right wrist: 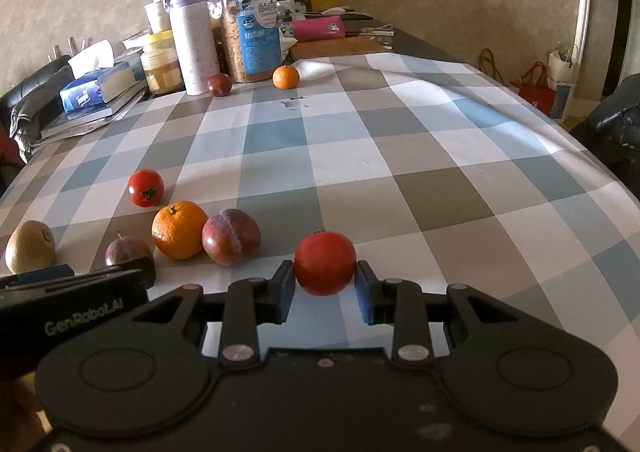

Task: Organize fruits
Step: 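Close the left tool on the plum while the right tool grips the tomato, then carry the plum over the gold tray with the left tool while the right carries the tomato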

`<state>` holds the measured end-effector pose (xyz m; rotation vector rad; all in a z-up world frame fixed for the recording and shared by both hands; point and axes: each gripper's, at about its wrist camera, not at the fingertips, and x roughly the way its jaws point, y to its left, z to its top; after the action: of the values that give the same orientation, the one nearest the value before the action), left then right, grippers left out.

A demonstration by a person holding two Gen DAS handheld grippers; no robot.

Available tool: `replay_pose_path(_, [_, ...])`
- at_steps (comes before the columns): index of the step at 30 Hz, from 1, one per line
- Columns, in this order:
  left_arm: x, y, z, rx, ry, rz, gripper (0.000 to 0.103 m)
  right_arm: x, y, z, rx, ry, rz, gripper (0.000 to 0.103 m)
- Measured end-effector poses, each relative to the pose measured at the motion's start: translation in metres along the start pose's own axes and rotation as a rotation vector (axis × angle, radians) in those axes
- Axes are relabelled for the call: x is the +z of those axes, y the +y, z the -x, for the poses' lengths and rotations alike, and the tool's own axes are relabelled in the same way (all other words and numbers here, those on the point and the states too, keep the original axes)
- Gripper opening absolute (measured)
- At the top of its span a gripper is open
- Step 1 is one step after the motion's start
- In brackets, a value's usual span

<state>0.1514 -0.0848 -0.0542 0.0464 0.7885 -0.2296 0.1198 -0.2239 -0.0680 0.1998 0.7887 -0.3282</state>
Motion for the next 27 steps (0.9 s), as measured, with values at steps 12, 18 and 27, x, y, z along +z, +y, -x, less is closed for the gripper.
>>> replay_pose_path(12, [0.002,-0.011,-0.003,0.020,-0.034,-0.051,0.050,-0.001,-0.005,0.002,-0.013,-0.009,-0.021,0.032])
replay_pose_path(18, [0.001,-0.004,-0.002,-0.003,-0.029,-0.018,0.046,-0.001,-0.005,0.002,-0.028,-0.024,-0.019,0.032])
replay_pose_path(27, [-0.001,0.006,0.022,0.042,-0.050,-0.023,0.046,0.000,-0.006,0.002,-0.037,-0.029,-0.023,0.032])
